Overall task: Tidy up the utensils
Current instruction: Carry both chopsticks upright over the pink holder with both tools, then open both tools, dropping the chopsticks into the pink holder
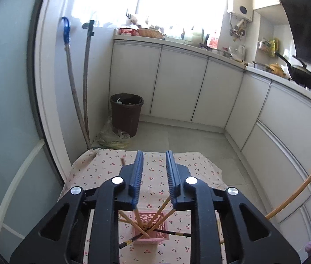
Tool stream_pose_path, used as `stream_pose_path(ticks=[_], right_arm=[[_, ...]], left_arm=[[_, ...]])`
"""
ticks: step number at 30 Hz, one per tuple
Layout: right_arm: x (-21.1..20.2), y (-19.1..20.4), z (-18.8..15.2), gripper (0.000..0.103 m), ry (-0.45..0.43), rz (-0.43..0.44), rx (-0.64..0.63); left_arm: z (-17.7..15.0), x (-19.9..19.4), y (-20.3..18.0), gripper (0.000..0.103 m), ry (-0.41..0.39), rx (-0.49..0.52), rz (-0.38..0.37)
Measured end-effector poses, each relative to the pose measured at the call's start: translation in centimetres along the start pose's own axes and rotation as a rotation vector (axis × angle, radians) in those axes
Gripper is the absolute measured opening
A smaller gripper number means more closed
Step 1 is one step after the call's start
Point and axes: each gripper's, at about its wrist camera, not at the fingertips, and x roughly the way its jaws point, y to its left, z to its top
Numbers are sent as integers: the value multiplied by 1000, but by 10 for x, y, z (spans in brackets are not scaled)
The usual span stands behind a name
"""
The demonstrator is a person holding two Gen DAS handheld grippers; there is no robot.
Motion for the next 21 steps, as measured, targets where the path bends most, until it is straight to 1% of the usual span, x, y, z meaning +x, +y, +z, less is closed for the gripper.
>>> stream_pose_path(ticks=[5, 6, 11, 14, 17, 21], right_arm=[[10, 11, -4, 8, 4, -9, -20], [12, 13, -6, 8, 5, -11, -20], [22, 25, -10, 8, 0, -23, -44], [33, 36, -12, 8, -8, -36, -66], [51, 46, -17, 8, -16, -68, -96], [81, 51, -29, 8, -7, -112, -107]], left_arm=[[-7, -44, 40, 28, -85, -167, -20], [-8, -51, 46, 28, -102, -194, -15], [-2, -84, 71, 31, -166, -265, -5], [0, -93, 78, 31, -177, -285, -25], [1, -93, 78, 32, -183, -269, -13], [-2, -83, 78, 32, -154, -256, -19]])
